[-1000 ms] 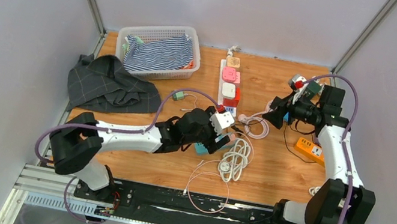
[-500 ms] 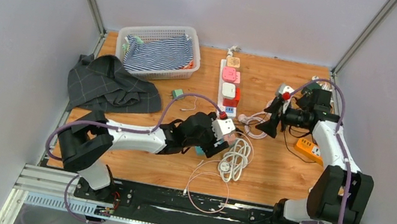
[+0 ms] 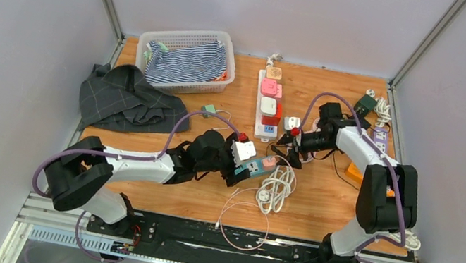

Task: Pull the plug off the socket
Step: Remove the plug from the socket.

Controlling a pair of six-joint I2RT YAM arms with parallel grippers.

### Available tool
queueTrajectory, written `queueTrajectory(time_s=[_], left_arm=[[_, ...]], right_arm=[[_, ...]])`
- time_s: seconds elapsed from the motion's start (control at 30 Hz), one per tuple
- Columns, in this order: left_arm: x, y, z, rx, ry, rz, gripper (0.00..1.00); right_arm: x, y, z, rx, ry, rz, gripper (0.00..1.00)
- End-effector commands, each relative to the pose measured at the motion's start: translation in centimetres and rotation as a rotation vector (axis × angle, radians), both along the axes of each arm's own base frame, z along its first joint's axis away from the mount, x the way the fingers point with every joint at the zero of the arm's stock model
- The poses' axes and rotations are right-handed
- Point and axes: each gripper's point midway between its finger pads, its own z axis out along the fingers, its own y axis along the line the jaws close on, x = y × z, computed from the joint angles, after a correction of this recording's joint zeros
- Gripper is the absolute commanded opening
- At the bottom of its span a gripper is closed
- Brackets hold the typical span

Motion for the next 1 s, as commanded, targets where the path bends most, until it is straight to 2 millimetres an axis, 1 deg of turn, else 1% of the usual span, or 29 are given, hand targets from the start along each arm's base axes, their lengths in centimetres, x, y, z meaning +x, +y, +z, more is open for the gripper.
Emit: queueTrajectory(time_s=[0.0, 0.1, 0.27, 0.37, 0.43, 0.5, 0.6, 0.67, 0.7, 0.73, 0.77, 0.8, 0.9, 0.93, 0.97], left_arm=[[-0.7, -1.3, 0.6, -0.051, -0.027, -0.082, 0.86], [-0.8, -1.3, 0.2, -0.042, -0.024, -0.097, 0.86], [-1.0, -1.4, -0.6, -0.025, -0.022, -0.110, 0.86], [-0.7, -1.1, -1.4, 0.001, -0.038, -0.107, 0.86], [-0.4, -0.9, -2.1, 0.022, -0.037, -0.087, 0.86], [-0.4, -1.0, -2.3, 0.026, -0.035, -0.095, 0.86], [-0.1, -1.0, -2.5, 0.030, -0.042, -0.082, 0.86], [0.0, -1.0, -2.7, 0.024, -0.059, -0.088, 0.86], [0.0, -1.0, -2.8, 0.019, -0.071, -0.092, 0.86], [0.0, -1.0, -3.0, 0.017, -0.088, -0.094, 0.86], [0.0, -0.9, -3.1, 0.015, -0.107, -0.099, 0.86], [-0.2, -0.5, -3.8, 0.021, -0.129, -0.108, 0.86], [-0.1, 0.0, -4.8, 0.009, -0.219, -0.124, 0.87], [-0.1, 0.1, -4.9, -0.005, -0.240, -0.123, 0.87], [-0.3, 0.1, -5.4, -0.010, -0.244, -0.129, 0.87]], right_arm=[[-1.5, 1.9, -0.8, -0.059, -0.024, 0.120, 0.69], [-1.9, 2.6, -1.5, -0.082, -0.003, 0.141, 0.66], [-2.6, 2.6, -2.6, -0.111, 0.006, 0.166, 0.60], [-3.0, 2.5, -3.1, -0.132, -0.003, 0.185, 0.53], [-3.0, 2.6, -3.2, -0.134, 0.000, 0.187, 0.47], [-3.2, 2.7, -3.1, -0.135, 0.001, 0.198, 0.42], [-3.7, 2.7, -3.5, -0.155, -0.011, 0.232, 0.30], [-4.0, 2.4, -3.8, -0.177, -0.010, 0.248, 0.15], [-4.0, 2.1, -4.0, -0.190, -0.008, 0.251, 0.09], [-4.2, 1.9, -4.2, -0.202, -0.005, 0.256, 0.07], [-4.3, 1.7, -4.3, -0.210, -0.010, 0.263, 0.06], [-4.5, 1.6, -4.3, -0.212, -0.015, 0.271, 0.05], [-4.7, 1.1, -4.3, -0.230, -0.034, 0.286, 0.04], [-4.7, 0.9, -4.2, -0.234, -0.041, 0.292, 0.03], [-4.7, 0.7, -4.3, -0.235, -0.038, 0.290, 0.03]])
